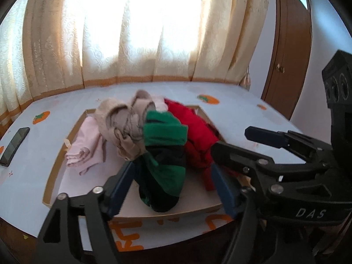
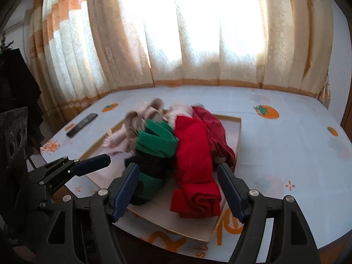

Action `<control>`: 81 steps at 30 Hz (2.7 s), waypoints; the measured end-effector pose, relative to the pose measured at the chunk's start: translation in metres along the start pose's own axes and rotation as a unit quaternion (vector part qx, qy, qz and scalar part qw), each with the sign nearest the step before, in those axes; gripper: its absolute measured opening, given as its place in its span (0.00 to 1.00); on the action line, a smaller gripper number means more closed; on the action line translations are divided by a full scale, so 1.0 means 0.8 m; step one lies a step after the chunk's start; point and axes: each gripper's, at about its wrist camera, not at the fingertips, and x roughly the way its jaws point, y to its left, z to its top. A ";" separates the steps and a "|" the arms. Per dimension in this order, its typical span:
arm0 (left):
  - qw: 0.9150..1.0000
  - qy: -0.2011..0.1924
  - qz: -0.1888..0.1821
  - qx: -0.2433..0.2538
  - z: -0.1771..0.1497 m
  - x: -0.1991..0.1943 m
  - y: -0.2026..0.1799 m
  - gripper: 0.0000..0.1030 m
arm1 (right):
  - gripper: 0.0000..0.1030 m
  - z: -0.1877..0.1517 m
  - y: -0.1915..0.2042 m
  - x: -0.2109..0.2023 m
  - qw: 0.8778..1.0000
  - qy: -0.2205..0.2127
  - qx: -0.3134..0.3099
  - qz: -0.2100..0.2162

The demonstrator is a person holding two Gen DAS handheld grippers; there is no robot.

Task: Take underwear out of drawer
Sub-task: 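Open the left tool on the green sock while the right tool releases the red garment, then move both open tools down into the drawer of clothes, then close the right tool on the beige sock while the left tool closes on the dark red garment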

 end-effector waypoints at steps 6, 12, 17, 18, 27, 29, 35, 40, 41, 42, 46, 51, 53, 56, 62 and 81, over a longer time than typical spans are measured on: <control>0.999 -0.044 -0.001 -0.004 0.004 -0.039 0.003 0.94 | 0.75 0.015 0.027 -0.030 0.999 -0.026 -0.019 0.012; 0.998 -0.065 -0.005 0.010 -0.006 -0.067 0.008 0.96 | 0.76 0.016 0.044 -0.057 0.998 -0.034 -0.039 0.023; 0.998 -0.059 -0.005 0.022 -0.025 -0.077 0.011 0.97 | 0.76 -0.003 0.051 -0.074 0.998 -0.025 -0.060 0.024; 0.998 -0.056 -0.006 0.025 -0.029 -0.079 0.010 0.97 | 0.76 -0.008 0.050 -0.077 0.998 -0.023 -0.061 0.025; 0.998 -0.015 -0.016 0.060 -0.078 -0.080 0.003 0.97 | 0.77 -0.071 0.048 -0.097 0.997 0.010 -0.067 0.033; 0.998 0.004 -0.015 0.066 -0.092 -0.073 0.004 0.97 | 0.77 -0.084 0.046 -0.099 0.997 0.022 -0.067 0.033; 0.995 0.057 -0.014 0.083 -0.135 -0.055 0.008 0.97 | 0.77 -0.131 0.029 -0.110 0.996 0.058 -0.065 0.024; 0.990 0.102 -0.011 0.093 -0.164 -0.038 0.009 0.97 | 0.77 -0.167 0.007 -0.107 0.995 0.087 -0.050 0.018; 0.989 0.110 -0.010 0.095 -0.170 -0.035 0.009 0.97 | 0.77 -0.176 0.002 -0.104 0.994 0.093 -0.047 0.014; 0.988 0.117 -0.009 0.098 -0.175 -0.032 0.009 0.97 | 0.77 -0.182 -0.001 -0.102 0.994 0.098 -0.046 0.011; 0.984 0.144 -0.007 0.106 -0.190 -0.019 0.010 0.97 | 0.77 -0.211 -0.009 -0.084 0.991 0.124 -0.057 -0.006; 0.977 0.173 0.007 0.127 -0.201 0.000 0.006 0.97 | 0.77 -0.232 -0.011 -0.061 0.985 0.148 -0.086 -0.024; 0.974 0.180 0.008 0.135 -0.203 0.005 0.003 0.97 | 0.77 -0.238 -0.007 -0.053 0.982 0.159 -0.103 -0.025; 0.970 0.191 0.001 0.148 -0.206 0.012 -0.001 0.97 | 0.77 -0.248 0.002 -0.038 0.972 0.179 -0.144 -0.038; 0.964 0.214 -0.009 0.160 -0.207 0.028 -0.009 0.97 | 0.77 -0.263 0.018 -0.014 0.955 0.216 -0.200 -0.046; 0.937 0.267 -0.013 0.224 -0.199 0.093 -0.051 0.97 | 0.76 -0.254 0.016 0.051 0.926 0.287 -0.238 -0.056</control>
